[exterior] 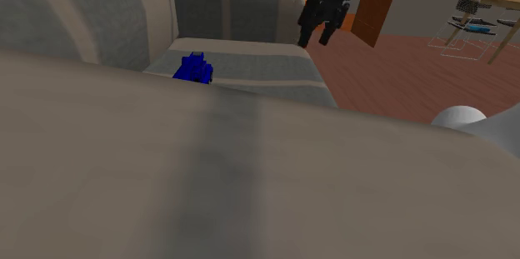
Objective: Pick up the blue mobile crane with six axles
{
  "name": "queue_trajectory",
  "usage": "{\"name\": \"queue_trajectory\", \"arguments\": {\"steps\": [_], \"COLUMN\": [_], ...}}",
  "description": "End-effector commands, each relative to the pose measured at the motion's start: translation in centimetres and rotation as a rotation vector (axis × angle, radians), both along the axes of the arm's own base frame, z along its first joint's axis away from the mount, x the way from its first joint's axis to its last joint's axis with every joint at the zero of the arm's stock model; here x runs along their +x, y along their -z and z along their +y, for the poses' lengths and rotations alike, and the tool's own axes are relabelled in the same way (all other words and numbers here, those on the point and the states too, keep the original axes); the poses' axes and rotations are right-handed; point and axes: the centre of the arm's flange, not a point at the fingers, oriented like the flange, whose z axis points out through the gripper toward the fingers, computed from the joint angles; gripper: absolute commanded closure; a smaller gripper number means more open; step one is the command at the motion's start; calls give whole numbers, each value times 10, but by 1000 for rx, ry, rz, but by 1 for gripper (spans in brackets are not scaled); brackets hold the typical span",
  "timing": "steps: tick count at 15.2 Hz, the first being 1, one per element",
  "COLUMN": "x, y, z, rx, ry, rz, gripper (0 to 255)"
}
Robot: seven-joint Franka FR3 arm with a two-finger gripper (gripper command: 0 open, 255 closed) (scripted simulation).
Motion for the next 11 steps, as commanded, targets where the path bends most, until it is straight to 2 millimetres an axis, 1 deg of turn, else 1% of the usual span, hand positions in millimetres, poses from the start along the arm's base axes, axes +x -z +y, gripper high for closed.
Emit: {"name": "queue_trajectory", "arguments": {"steps": [1,6,11], "x": [8,36,73], "y": [5,11,19], "z": [29,95,156], "rx": [-6,-24,-43], "ry": [64,213,361], "rz": [3,11,18], "gripper": [0,0,0]}}
